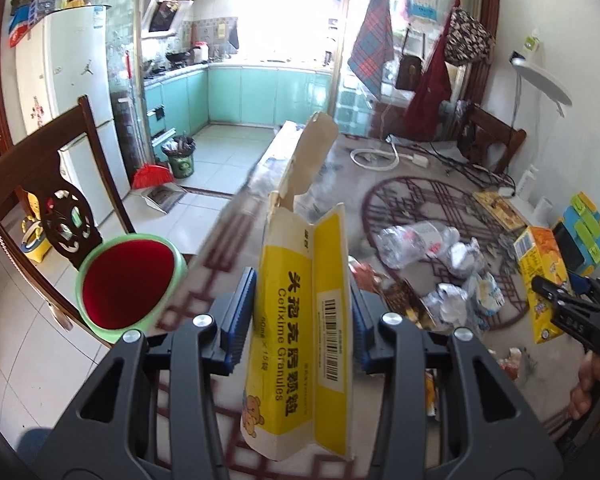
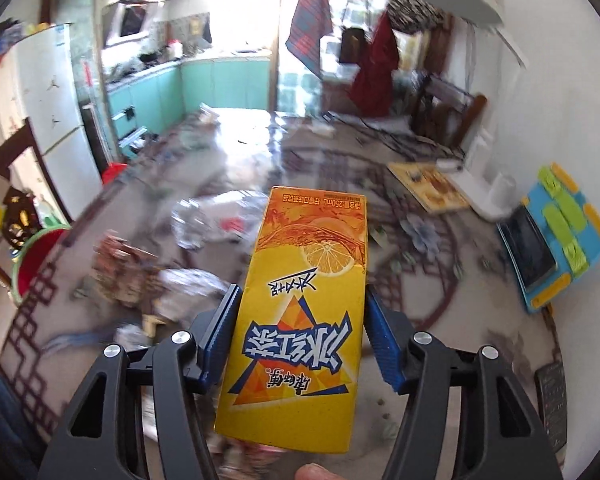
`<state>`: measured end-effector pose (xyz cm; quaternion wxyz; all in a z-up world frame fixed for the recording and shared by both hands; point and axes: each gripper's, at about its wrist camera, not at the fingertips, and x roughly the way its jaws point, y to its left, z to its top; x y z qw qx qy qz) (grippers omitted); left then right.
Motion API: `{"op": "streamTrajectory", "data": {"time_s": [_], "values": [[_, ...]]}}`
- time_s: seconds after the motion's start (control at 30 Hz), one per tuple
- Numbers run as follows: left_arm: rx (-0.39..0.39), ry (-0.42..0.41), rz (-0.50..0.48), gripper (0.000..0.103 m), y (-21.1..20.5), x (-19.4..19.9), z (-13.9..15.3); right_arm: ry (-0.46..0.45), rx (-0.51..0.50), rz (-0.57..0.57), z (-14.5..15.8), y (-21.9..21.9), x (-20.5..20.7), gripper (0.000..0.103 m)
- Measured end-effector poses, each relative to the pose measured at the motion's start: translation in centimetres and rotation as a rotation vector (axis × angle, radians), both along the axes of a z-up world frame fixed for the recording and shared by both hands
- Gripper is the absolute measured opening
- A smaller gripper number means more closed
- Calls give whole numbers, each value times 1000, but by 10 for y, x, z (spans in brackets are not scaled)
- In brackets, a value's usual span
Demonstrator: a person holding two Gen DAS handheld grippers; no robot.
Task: Collect trash
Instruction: 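Carry the yellow box and orange carton with both tools to the red bucket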
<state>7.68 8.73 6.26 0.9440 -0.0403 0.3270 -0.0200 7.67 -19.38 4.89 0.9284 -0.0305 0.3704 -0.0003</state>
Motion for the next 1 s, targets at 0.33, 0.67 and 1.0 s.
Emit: {"op": "streamTrajectory", "data": {"time_s": [0.33,0.67,1.0], "values": [[27,-47,164,41,92,33,38,-58,51,267,45,138,30,58],[1,59,294,41,189,86,6,-56,59,445,49,262,65,58],[-40,234,331,41,247,136,-83,-17,34,479,31,320,102,59]]}}
